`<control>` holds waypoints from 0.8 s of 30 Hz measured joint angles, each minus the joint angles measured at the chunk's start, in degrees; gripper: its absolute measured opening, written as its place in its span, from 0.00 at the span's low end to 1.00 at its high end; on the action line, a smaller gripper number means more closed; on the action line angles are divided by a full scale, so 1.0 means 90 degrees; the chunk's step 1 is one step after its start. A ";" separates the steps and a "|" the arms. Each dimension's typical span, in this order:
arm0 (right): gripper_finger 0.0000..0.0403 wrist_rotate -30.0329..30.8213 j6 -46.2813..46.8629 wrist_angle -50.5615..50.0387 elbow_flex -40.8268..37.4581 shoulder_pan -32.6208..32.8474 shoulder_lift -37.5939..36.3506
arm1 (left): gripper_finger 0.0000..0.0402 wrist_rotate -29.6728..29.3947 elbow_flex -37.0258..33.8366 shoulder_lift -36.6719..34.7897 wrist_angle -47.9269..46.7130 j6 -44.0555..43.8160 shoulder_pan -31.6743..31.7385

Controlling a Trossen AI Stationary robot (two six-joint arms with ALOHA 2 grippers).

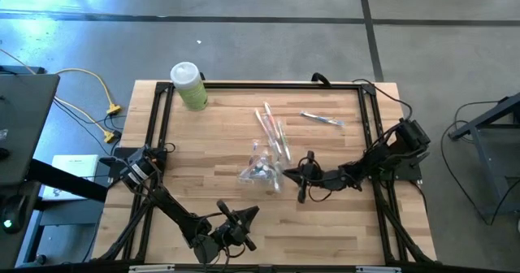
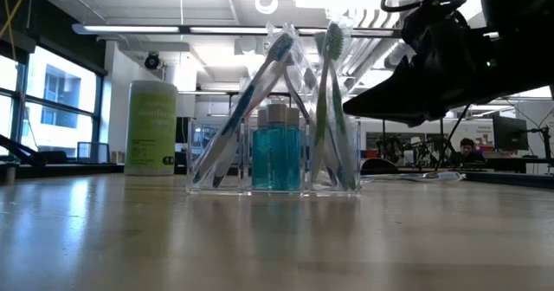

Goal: Pick & Place toothbrushing station
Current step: Put the green toothbrush into the transparent organizer, then put the blue toothbrush into the transparent organizer

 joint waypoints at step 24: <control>0.46 0.2205 0.0740 -0.5280 -0.0002 0.0275 -0.3198 | 0.06 0.0002 0.0000 0.0000 -0.0001 -0.0010 0.0000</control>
